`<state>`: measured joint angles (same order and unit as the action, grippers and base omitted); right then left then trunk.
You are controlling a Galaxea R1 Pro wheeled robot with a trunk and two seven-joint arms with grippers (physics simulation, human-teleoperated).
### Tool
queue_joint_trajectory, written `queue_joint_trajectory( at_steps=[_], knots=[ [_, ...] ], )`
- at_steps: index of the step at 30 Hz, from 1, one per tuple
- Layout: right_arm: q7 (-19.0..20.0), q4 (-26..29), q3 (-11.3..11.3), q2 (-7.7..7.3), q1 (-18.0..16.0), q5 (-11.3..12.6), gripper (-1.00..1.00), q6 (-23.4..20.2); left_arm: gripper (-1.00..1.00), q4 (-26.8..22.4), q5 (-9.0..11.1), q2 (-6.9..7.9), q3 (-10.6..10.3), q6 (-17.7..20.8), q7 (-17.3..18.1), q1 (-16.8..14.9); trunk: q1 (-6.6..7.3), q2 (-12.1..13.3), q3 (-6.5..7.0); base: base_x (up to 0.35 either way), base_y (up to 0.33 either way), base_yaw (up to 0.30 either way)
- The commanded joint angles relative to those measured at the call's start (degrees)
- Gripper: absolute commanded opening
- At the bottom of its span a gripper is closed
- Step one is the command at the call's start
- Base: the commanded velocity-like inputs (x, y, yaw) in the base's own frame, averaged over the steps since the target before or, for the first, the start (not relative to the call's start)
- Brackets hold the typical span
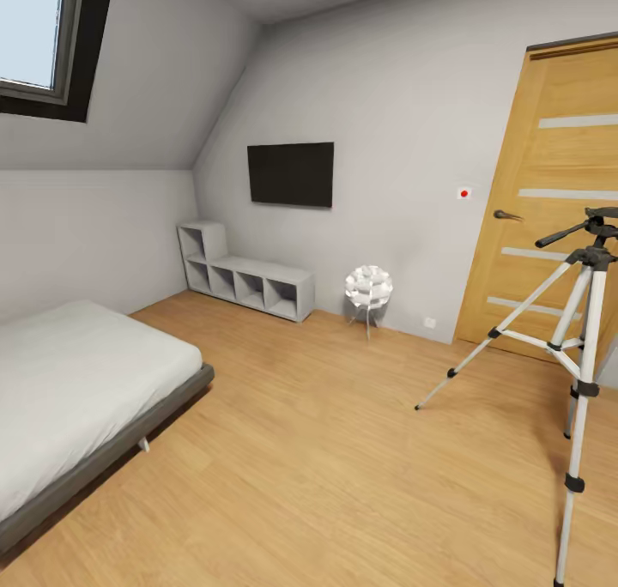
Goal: Attach the digital camera to the camera tripod in the bedroom.
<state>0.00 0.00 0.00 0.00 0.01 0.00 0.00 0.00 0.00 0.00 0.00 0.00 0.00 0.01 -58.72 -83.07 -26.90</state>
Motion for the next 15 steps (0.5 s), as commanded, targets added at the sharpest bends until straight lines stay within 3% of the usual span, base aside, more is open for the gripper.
queue_joint_trajectory(
  at_steps=[1,11,15],
  knots=[
    [-0.1,-0.1,0.3,-0.33,-0.1,-0.3,1.0,0.3,1.0,-0.3,0.3,-0.25,0.3,-0.3,0.1,0.1,0.0,0.0,-0.03,0.0,0.0,0.0],
    [-0.2,-0.1,0.4,-0.86,-0.1,-0.4,1.0,0.3,1.0,-3.2,0.4,-0.35,0.7,-1.6,0.1,0.1,0.0,0.0,-0.03,0.005,0.0,0.0],
    [-0.2,-0.1,0.4,-0.87,-0.1,-0.4,1.0,0.3,1.0,-3.6,0.4,-0.28,0.6,-1.7,0.1,0.1,0.0,0.0,-0.03,0.192,0.0,0.0]
  ],
)
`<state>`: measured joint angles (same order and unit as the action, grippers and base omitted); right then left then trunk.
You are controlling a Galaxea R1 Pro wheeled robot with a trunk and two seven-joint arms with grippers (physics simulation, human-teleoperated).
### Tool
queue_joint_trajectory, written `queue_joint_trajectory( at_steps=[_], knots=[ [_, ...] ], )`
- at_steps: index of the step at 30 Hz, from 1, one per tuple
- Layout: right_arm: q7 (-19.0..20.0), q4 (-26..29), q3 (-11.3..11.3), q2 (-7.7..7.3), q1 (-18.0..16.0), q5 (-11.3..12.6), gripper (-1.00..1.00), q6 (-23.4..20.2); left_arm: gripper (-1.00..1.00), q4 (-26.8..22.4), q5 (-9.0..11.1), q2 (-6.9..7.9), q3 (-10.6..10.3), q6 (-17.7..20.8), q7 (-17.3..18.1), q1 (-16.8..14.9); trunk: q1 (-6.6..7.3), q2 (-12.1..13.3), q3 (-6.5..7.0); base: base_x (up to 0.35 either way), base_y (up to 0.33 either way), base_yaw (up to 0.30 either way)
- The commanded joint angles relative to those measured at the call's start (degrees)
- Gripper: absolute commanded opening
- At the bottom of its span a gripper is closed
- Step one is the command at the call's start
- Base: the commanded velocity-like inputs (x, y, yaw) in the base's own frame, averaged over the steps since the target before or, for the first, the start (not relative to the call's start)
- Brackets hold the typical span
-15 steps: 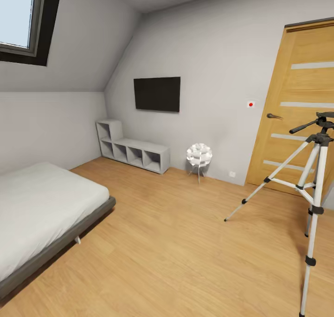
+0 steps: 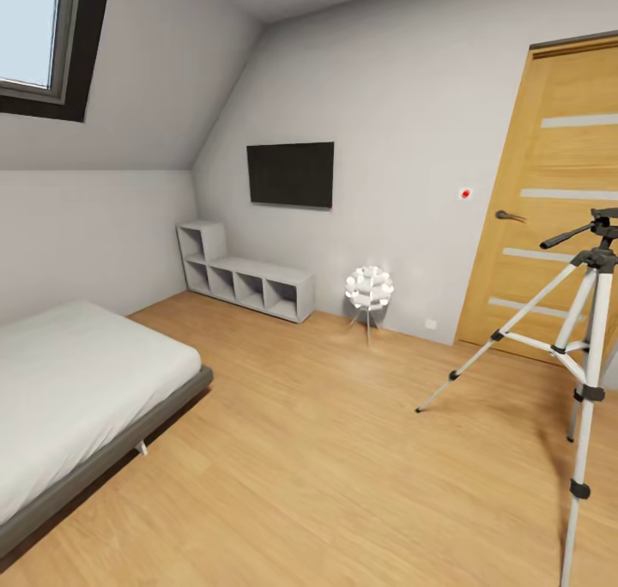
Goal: Attach the digital camera to the camera tripod in the bedroom.
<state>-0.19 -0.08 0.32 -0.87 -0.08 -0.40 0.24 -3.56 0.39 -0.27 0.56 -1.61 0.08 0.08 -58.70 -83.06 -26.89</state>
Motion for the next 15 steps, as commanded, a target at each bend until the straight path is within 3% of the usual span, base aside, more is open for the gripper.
queue_joint_trajectory(
  at_steps=[1,7,15],
  knots=[
    [0.0,0.0,0.0,-0.01,0.0,0.0,1.0,0.0,1.0,0.0,0.0,0.0,0.1,-0.1,0.0,0.0,-0.03,0.0,-0.03,0.266,0.0,0.0],
    [-0.1,0.0,0.0,0.07,0.0,0.0,1.0,0.0,1.0,0.0,0.0,0.01,0.0,-0.1,0.0,0.0,-0.03,0.0,-0.03,0.3,-0.048,0.0],
    [-0.1,0.0,0.1,0.0,0.0,0.0,1.0,0.0,1.0,-0.1,0.0,0.01,0.0,-0.1,0.0,0.0,-0.03,0.0,-0.03,0.318,-0.135,0.0]
  ],
)
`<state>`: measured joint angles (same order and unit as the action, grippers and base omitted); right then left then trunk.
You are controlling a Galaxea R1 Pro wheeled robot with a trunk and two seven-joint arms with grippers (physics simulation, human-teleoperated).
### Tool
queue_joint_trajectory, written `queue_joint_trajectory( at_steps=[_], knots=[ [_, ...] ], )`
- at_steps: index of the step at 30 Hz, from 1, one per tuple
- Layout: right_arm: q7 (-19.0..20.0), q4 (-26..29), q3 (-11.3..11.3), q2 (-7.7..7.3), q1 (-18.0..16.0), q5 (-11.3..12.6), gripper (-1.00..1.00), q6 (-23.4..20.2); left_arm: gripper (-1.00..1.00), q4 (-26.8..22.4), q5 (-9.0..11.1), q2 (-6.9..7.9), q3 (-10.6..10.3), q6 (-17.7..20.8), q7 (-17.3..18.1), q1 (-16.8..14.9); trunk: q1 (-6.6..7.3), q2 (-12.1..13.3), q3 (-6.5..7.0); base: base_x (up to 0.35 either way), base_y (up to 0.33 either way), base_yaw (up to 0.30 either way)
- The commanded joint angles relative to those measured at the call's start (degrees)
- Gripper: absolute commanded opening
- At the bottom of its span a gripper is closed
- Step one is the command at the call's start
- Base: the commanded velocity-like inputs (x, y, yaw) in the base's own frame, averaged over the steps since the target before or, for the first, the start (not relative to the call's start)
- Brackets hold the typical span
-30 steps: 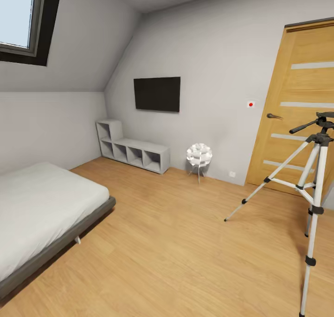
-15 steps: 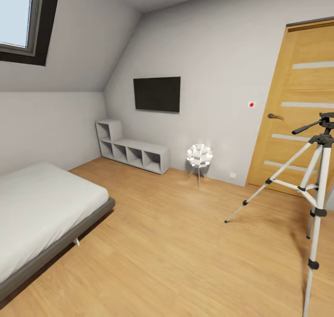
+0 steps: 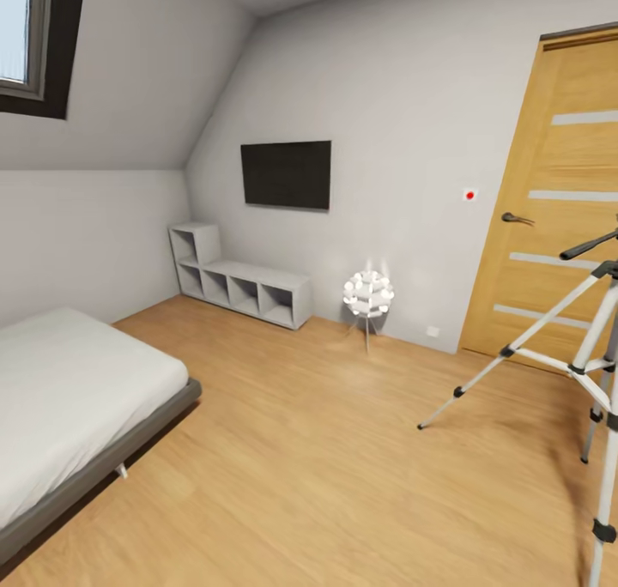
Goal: Attach the digital camera to the camera tripod in the bedroom.
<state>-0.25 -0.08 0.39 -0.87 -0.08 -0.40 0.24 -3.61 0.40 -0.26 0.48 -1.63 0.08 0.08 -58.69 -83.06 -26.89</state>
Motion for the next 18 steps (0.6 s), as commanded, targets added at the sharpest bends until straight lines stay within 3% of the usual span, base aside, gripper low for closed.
queue_joint_trajectory(
  at_steps=[1,18],
  knots=[
    [0.0,0.0,0.0,0.0,0.0,0.0,1.0,0.0,1.0,0.0,0.0,0.0,0.0,-0.1,0.0,0.0,-0.03,0.0,-0.04,0.311,-0.167,0.0],
    [0.0,0.0,0.0,-0.01,0.0,0.0,1.0,0.0,1.0,-0.1,0.1,0.0,0.1,-0.2,0.0,0.0,-0.03,0.0,-0.04,0.277,-0.209,0.009]
  ],
)
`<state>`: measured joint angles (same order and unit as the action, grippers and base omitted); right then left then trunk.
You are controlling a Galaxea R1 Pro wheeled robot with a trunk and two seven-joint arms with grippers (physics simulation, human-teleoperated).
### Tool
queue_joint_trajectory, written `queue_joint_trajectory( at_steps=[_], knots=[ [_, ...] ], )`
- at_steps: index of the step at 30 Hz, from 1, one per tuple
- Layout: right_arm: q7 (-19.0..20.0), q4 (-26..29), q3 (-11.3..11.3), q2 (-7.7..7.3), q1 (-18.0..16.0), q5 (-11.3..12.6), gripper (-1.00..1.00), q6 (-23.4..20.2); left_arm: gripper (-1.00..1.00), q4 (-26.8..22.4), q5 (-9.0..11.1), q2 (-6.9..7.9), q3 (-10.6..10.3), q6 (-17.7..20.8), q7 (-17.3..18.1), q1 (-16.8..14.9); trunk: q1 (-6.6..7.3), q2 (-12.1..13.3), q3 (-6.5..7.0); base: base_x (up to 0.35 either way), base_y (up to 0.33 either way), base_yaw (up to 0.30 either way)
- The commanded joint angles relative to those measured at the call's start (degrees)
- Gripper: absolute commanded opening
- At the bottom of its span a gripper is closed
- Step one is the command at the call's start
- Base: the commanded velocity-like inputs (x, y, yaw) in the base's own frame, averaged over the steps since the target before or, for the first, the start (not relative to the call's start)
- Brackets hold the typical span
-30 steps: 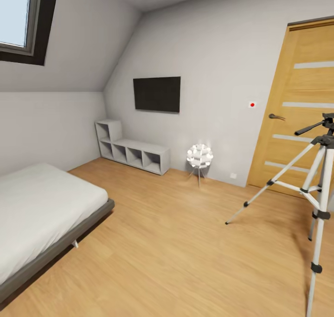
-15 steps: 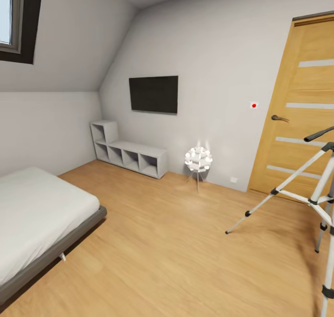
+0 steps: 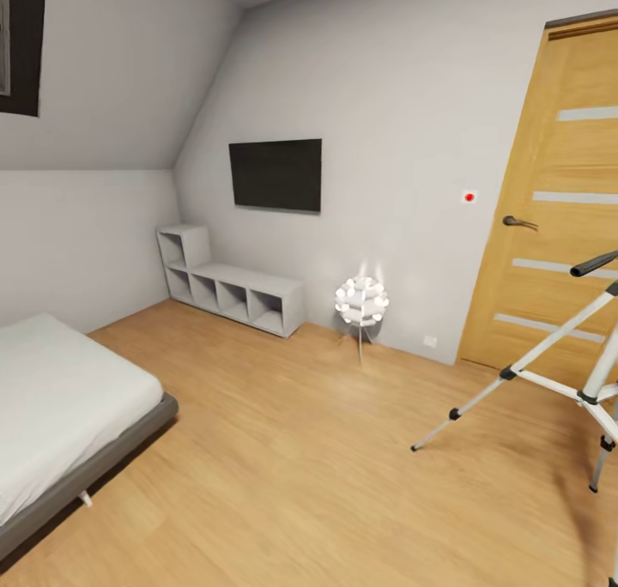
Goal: Attach the digital camera to the camera tripod in the bedroom.
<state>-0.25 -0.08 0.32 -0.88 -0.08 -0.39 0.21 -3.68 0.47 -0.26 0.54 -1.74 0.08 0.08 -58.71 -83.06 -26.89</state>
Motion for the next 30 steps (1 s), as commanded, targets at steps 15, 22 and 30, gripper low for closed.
queue_joint_trajectory(
  at_steps=[15,22,30],
  knots=[
    [0.0,1.9,0.1,0.05,0.0,-1.0,1.0,0.0,1.0,0.0,18.4,0.46,0.0,-0.1,0.0,0.0,-0.02,0.0,-0.04,0.026,-0.024,0.243],
    [0.0,5.2,0.1,-0.18,0.0,-5.0,1.0,0.2,1.0,-0.1,26.9,0.6,-0.1,-0.2,-0.3,0.0,-0.02,0.0,-0.04,0.0,0.0,0.269],
    [0.0,5.4,0.1,-1.98,0.0,-5.5,1.0,0.8,1.0,-0.2,27.8,0.61,-0.1,-0.2,-0.5,0.0,-0.02,0.0,-0.04,0.0,0.0,0.269]
  ],
)
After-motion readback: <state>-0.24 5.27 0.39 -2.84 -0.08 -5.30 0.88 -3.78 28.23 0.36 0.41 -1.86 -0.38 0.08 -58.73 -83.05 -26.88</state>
